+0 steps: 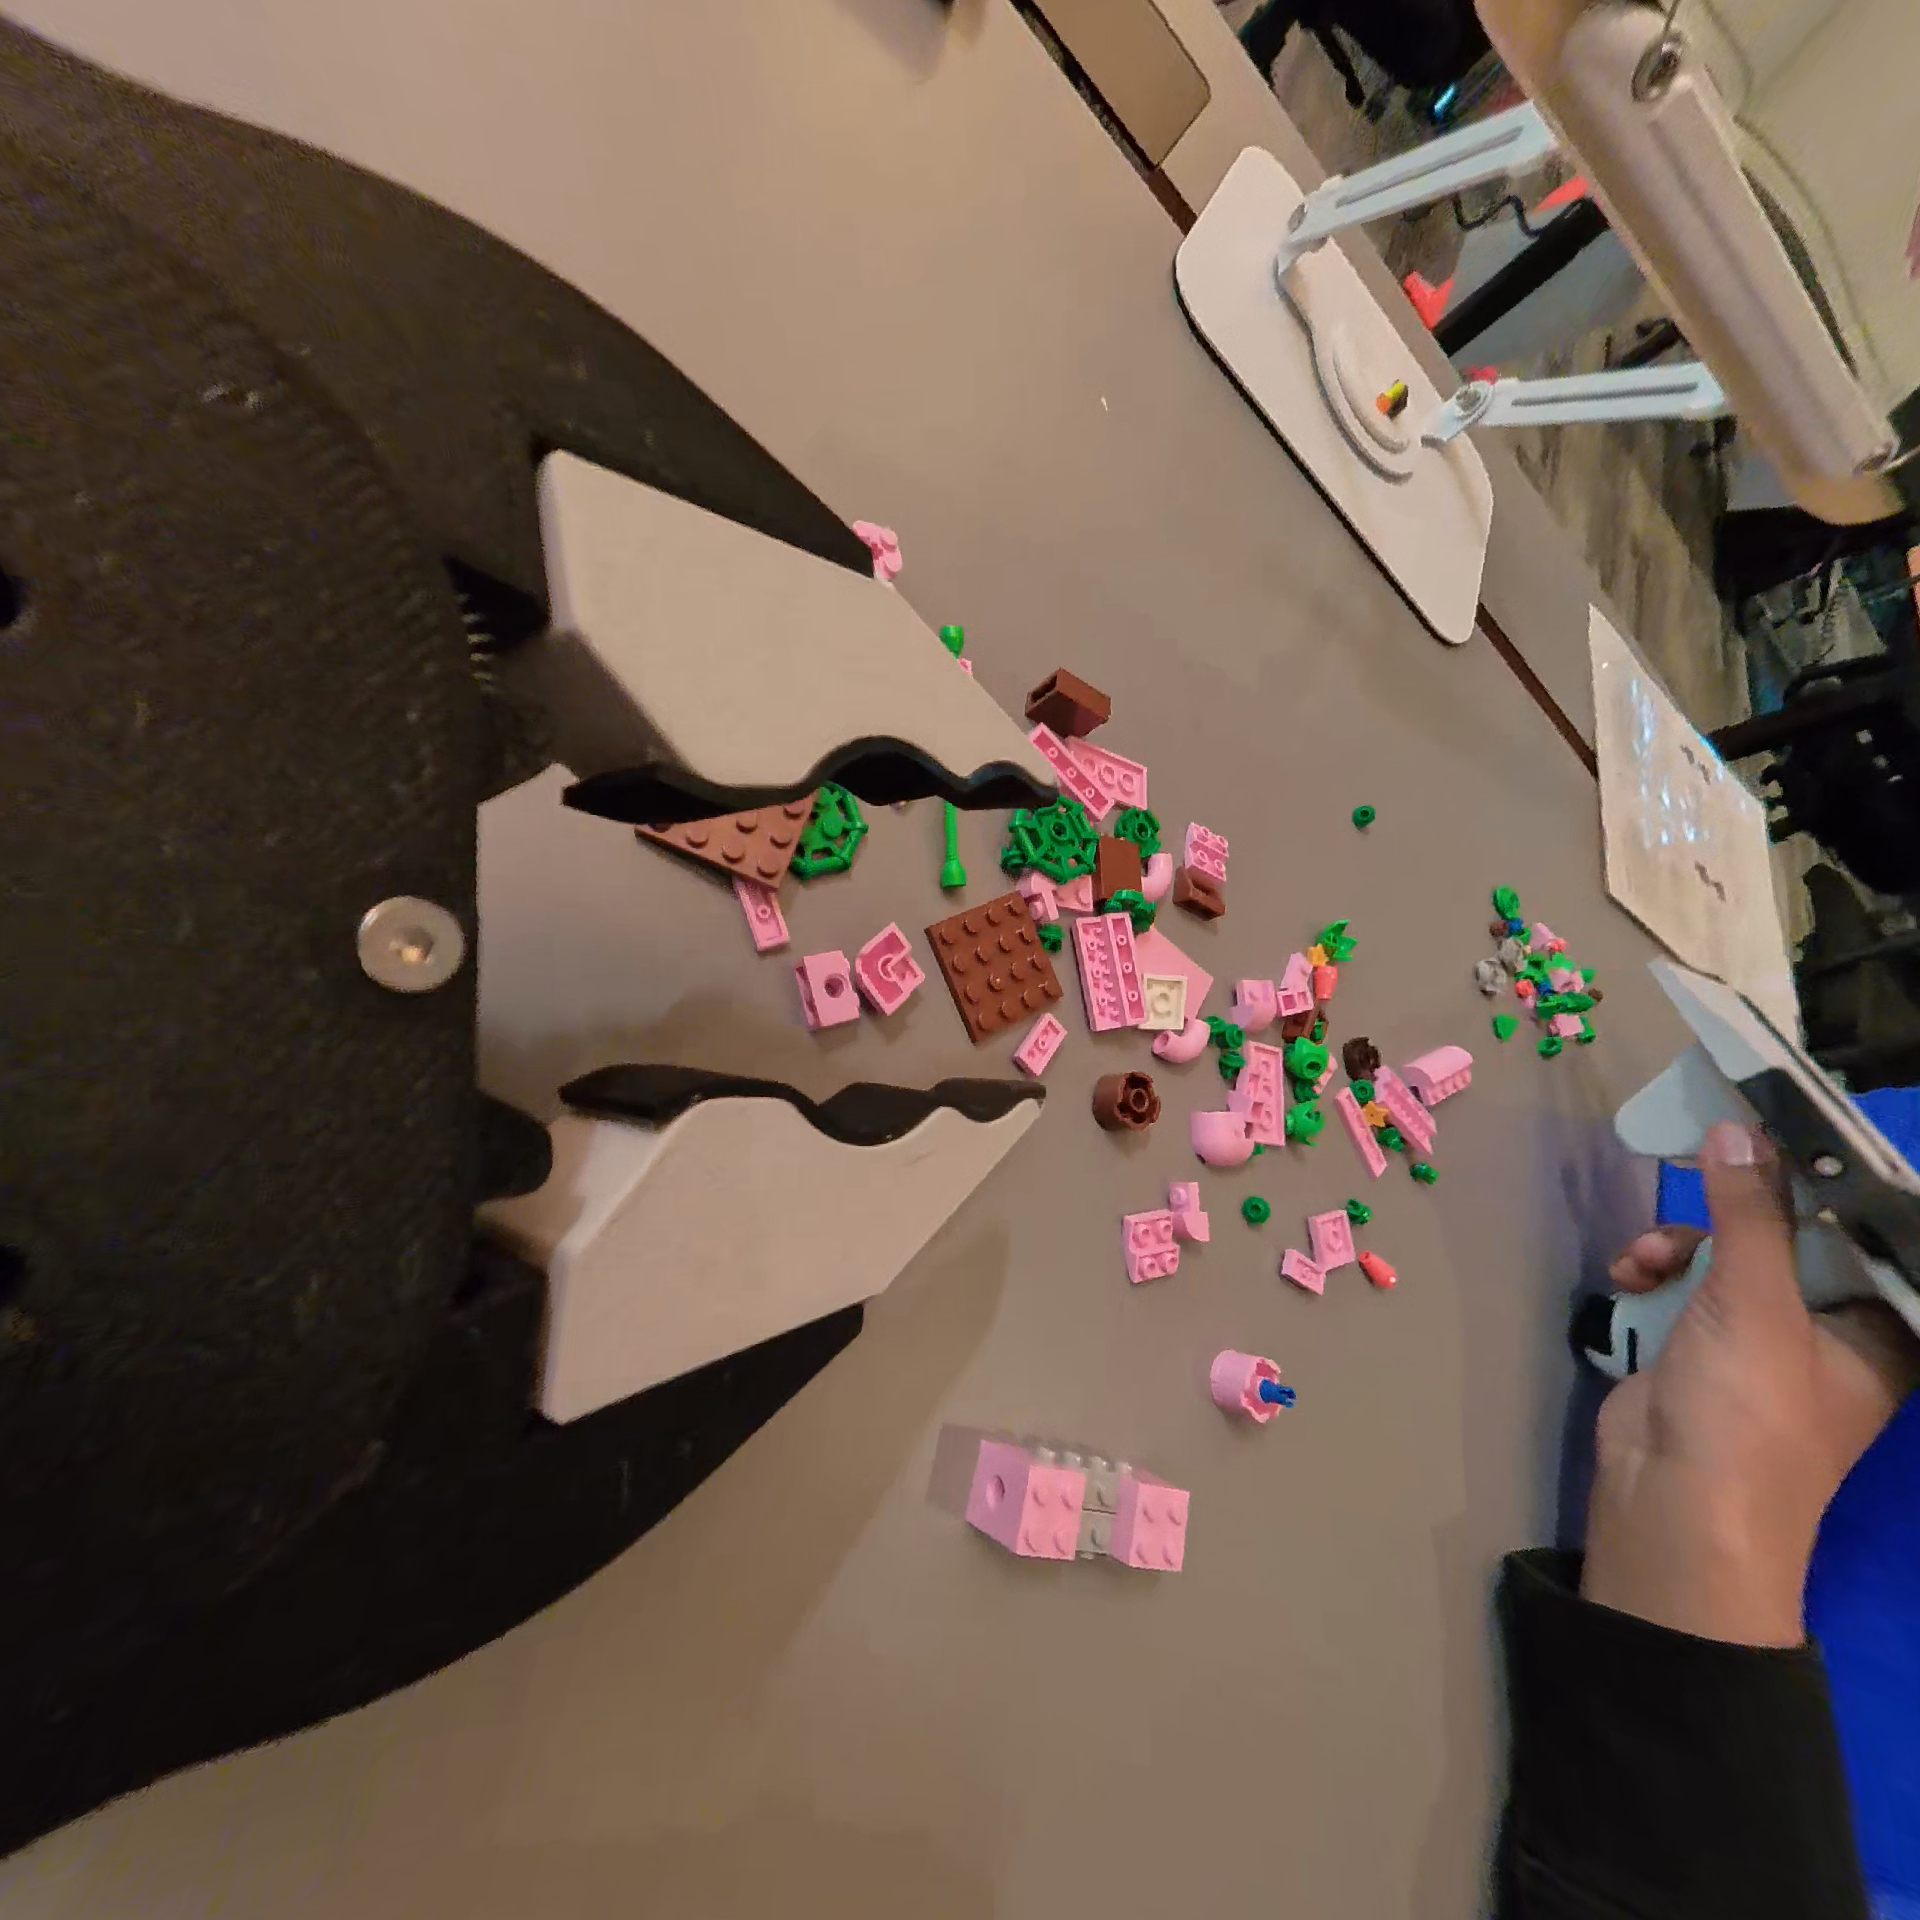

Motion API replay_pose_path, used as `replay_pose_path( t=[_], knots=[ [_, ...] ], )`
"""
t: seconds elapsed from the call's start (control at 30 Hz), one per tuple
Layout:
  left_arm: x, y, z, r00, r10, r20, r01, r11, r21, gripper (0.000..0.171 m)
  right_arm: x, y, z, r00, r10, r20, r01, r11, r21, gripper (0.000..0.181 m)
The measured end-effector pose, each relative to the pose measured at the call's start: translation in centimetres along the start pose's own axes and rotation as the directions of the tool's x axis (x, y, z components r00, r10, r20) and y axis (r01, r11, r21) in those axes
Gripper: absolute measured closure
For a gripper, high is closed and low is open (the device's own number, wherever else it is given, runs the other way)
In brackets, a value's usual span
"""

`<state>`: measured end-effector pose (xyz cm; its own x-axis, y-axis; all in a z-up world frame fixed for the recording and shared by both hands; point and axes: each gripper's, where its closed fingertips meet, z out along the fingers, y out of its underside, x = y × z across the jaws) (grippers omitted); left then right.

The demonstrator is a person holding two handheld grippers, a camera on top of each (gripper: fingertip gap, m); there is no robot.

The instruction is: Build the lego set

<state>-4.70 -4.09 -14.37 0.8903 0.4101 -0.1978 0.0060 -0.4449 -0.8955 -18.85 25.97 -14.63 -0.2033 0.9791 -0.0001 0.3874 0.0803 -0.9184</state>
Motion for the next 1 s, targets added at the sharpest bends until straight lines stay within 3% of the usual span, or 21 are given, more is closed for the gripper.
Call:
replay_pose_path(
  t=[0.2,0.43,0.6,0.67,0.77,0.87,1.0],
  knots=[
    [-0.4,0.1,-0.1,1.000,-0.011,0.011,0.011,1.000,0.001,0.122,-0.2,0.4,-0.4,1.000,-0.027,-0.004,0.027,1.000,-0.015,0.151],
    [-0.3,0.1,-0.1,1.000,0.016,0.024,-0.016,1.000,-0.002,0.124,2.2,1.6,-1.5,0.994,0.076,-0.080,-0.080,0.995,-0.052,0.150],
    [-0.3,0.1,-0.1,1.000,0.014,0.023,-0.014,1.000,-0.003,0.124,2.3,2.2,-1.2,0.993,0.077,-0.086,-0.085,0.992,-0.094,0.156],
    [-0.3,0.2,-0.1,1.000,0.014,0.021,-0.014,1.000,-0.007,0.124,1.3,2.6,-0.9,0.998,0.045,-0.034,-0.049,0.991,-0.124,0.174],
    [-0.1,0.3,0.1,1.000,0.020,0.018,-0.019,1.000,-0.012,0.124,-0.8,3.2,-0.5,0.997,-0.043,0.063,0.054,0.984,-0.170,0.181],
    [-0.1,0.4,0.2,0.999,0.027,0.017,-0.026,0.999,-0.019,0.124,-1.9,4.2,-0.1,0.988,-0.119,0.098,0.139,0.964,-0.227,0.181],
    [0.1,0.4,0.2,0.999,0.030,0.015,-0.030,0.999,-0.021,0.124,-1.3,5.1,0.7,0.994,-0.077,0.078,0.097,0.949,-0.298,0.181]
  ],
)
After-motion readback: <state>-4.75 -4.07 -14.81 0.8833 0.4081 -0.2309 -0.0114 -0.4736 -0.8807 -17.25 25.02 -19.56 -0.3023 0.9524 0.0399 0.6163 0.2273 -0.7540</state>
